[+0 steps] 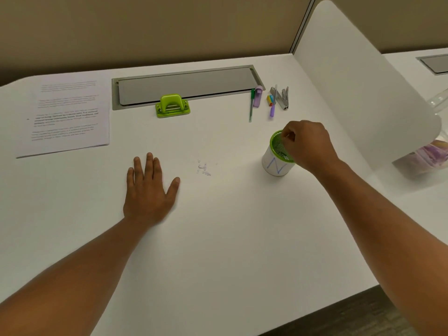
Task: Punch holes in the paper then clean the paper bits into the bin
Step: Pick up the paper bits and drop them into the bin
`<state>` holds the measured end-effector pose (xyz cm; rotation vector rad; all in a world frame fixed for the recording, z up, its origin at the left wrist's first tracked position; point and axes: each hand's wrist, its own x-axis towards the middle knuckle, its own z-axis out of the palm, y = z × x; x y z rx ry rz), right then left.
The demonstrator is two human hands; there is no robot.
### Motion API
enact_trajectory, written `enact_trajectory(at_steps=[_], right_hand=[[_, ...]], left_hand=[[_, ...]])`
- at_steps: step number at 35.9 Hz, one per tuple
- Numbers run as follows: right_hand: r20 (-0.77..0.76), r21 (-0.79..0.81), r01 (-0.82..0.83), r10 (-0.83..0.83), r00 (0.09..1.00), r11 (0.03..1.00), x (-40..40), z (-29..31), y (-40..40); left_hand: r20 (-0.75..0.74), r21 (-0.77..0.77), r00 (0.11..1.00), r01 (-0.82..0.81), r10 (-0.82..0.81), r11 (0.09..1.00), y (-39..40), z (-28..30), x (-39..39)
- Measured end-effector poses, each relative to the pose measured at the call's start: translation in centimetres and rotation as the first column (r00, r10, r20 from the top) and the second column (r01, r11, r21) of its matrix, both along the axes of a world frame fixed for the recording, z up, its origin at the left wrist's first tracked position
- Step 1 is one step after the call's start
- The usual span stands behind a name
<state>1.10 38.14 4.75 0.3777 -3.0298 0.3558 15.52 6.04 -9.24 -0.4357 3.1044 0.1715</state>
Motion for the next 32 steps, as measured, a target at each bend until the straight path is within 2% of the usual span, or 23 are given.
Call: enact_trajectory(at_steps=[5,8,10,12,14,17,20,24,32], right_hand=[[0.064,0.033,0.029,-0.031,0.997,0.999,-0.2,0.0,0.0],[0.191,0.148,0.03,-0.058,0.98,0.989,-0.4,0.1,-0.2],[0.13,0.101,0.053,-0.066,0.989,0.993,-0.3,0.5,-0.7],[-0.029,-0.011,0.057,-0.057,0.998,0.998,0.0,0.8,-1.5],[-0.12,-0.11,-0.032,0.018,0.993,0.993,0.6,0.9,-2.9],[-0.074,-0.205,-0.181,0.169,0.983,0.962,1.9,0.0,-6.0],[0.04,-0.196,-0.299,0.312,0.949,0.934,3.0,-2.7,-9.1],[0.154,-0.169,-0.356,0.382,0.911,0.919,3.4,-6.7,-12.1],[0.069,-0.025,-0.472,0.473,0.878,0.881,2.9,-10.3,-14.9]], left_hand=[[-0.002,0.005,1.0,-0.001,0.001,1.0,-0.1,0.0,0.0],[0.002,-0.005,1.0,-0.001,0.001,1.0,-0.1,-0.1,0.0],[0.002,-0.003,1.0,-0.004,0.004,1.0,-0.1,-0.1,0.0],[0.0,-0.001,1.0,-0.005,0.005,1.0,0.0,-0.1,0.0],[0.004,-0.007,1.0,-0.006,0.006,1.0,0.0,0.0,0.0],[-0.006,-0.007,1.0,-0.004,0.004,1.0,0.0,-0.1,0.0],[-0.009,0.001,1.0,-0.004,0.004,1.0,-0.1,-0.2,0.0],[-0.014,0.004,1.0,-0.001,0.001,1.0,0.0,-0.1,-0.1],[-0.023,-0.017,1.0,-0.003,0.002,1.0,-0.1,-0.2,-0.1]])
